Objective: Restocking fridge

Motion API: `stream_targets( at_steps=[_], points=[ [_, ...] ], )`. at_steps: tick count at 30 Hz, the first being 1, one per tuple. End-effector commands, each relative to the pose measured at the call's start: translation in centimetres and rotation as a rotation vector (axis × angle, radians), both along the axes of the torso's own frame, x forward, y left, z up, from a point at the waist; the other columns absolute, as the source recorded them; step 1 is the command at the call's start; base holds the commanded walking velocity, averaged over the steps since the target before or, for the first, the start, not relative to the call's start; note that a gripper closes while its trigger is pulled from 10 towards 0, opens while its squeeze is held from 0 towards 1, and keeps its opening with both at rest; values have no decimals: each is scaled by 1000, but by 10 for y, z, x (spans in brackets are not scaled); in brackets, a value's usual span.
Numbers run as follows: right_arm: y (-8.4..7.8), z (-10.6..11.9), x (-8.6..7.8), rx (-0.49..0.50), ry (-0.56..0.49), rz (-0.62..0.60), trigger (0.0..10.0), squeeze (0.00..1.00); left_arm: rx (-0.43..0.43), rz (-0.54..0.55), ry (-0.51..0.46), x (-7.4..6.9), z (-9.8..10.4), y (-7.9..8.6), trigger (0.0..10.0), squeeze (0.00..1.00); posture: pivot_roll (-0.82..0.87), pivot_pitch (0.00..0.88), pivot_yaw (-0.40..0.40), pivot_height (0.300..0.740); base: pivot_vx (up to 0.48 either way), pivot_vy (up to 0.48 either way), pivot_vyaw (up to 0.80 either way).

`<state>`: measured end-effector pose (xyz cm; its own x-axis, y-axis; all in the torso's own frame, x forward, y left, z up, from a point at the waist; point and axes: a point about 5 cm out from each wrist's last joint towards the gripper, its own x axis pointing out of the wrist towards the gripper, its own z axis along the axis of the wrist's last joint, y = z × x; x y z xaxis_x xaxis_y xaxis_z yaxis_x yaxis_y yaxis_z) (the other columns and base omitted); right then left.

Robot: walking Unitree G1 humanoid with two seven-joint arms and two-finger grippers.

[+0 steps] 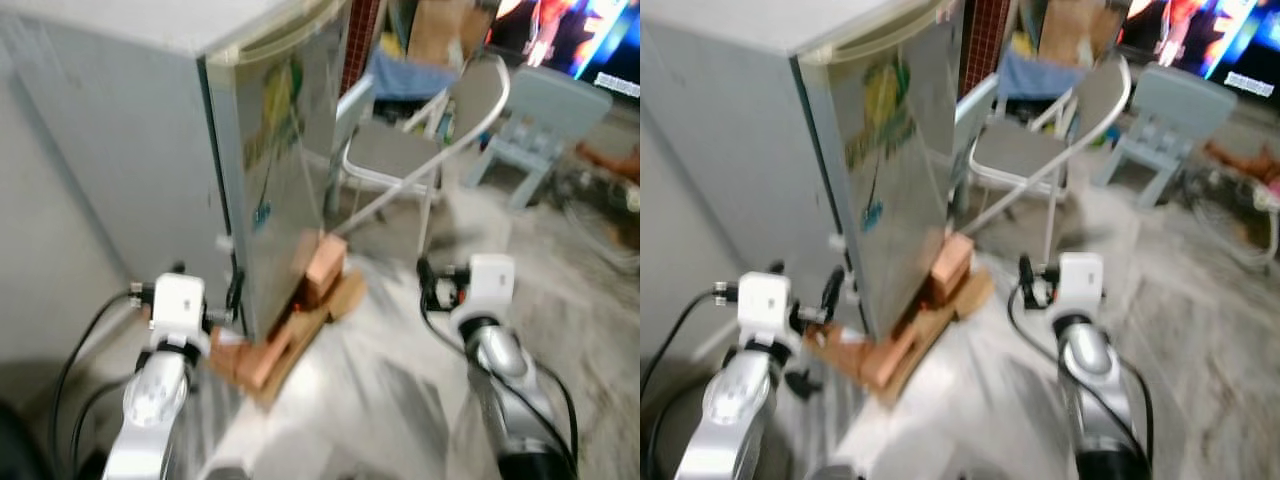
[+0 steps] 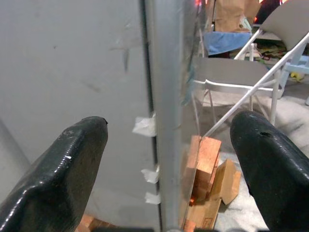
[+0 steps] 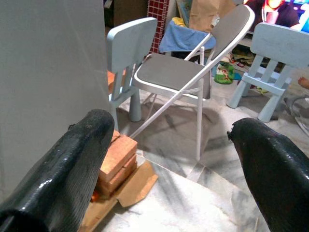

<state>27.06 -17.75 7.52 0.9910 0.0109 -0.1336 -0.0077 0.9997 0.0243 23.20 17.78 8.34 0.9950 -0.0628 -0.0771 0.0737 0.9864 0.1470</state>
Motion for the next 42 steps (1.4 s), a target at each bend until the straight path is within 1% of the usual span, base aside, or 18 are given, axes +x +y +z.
stream_targets(
  at_steps=[1, 6, 9, 14, 19, 21, 27, 31, 39, 42],
  points=[
    [3, 4, 2, -4, -11, 9, 10000, 0, -10, -5, -3, 0, 2, 0, 10000, 0, 118, 0, -84, 740, 0, 450, -800],
    [3, 4, 2, -3, -12, 11, 10000, 0, -6, -11, -9, 1, 3, -1, 10000, 0, 119, 0, -84, 740, 0, 450, -800],
    [3, 5, 2, 0, -11, 11, 10000, 0, 5, -20, -10, 0, 4, -4, 10000, 0, 120, 0, -85, 740, 0, 0, -565],
    [3, 5, 1, 2, -12, 10, 10000, 0, 0, -33, -14, -1, 5, -6, 10000, 0, 122, 2, -85, 740, 0, 0, 0],
    [3, 5, 1, 6, -10, 10, 10000, 0, -11, -71, -35, -2, 8, -10, 10000, 0, 122, 7, -88, 740, 0, 0, 0],
    [3, 5, 0, 8, -9, 9, 10000, 0, -23, -78, -32, -2, 8, -11, 10000, 0, 121, 9, -88, 740, 296, 0, 0],
    [3, 4, 0, 9, -6, 9, 10000, 0, -22, -92, -35, -2, 8, -14, 10000, 0, 120, 10, -87, 740, 368, 0, 0],
    [3, 4, 0, 8, -5, 11, 10000, 0, 4, -113, -42, -2, 9, -16, 10000, 0, 121, 13, -88, 740, 415, 0, 0],
    [4, 4, 0, 10, -2, 18, 10000, 0, 17, -138, -48, -5, 11, -22, 10000, 0, 128, 18, -91, 740, 354, -319, 0],
    [5, 4, 0, 11, -1, 20, 10000, 0, 4, -123, -50, -6, 10, -21, 10000, 0, 131, 19, -91, 740, 325, -349, 0]
  ],
)
